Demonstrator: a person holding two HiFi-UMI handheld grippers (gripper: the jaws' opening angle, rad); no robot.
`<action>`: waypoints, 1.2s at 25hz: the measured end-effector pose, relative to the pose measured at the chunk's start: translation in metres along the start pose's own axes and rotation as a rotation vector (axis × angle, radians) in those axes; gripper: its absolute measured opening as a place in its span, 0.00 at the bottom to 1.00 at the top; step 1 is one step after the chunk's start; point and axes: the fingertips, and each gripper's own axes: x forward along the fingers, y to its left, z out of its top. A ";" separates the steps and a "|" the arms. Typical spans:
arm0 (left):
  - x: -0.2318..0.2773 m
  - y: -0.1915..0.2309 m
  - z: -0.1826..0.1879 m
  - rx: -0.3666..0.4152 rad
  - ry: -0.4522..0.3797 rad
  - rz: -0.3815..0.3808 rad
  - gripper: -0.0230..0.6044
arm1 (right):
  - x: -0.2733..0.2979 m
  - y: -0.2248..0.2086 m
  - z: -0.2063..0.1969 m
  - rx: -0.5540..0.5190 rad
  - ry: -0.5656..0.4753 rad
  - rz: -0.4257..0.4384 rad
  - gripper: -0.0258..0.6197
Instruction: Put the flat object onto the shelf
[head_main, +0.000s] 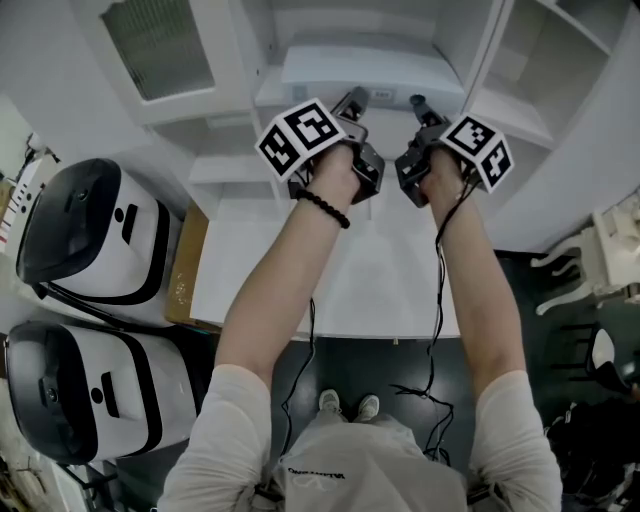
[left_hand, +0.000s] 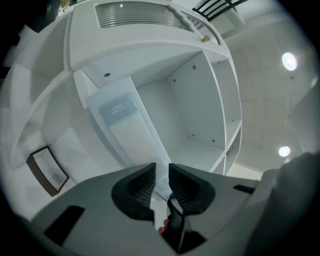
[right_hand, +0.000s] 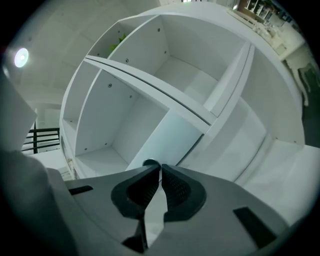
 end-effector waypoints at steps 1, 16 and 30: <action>0.002 0.002 0.001 0.000 -0.001 0.000 0.17 | 0.004 -0.001 0.000 0.004 0.005 -0.003 0.09; -0.069 -0.030 0.019 0.378 -0.108 -0.125 0.05 | -0.085 -0.005 0.004 -0.197 -0.113 0.150 0.06; -0.277 -0.089 -0.027 1.144 -0.232 -0.038 0.04 | -0.289 -0.019 -0.024 -0.802 -0.174 0.152 0.06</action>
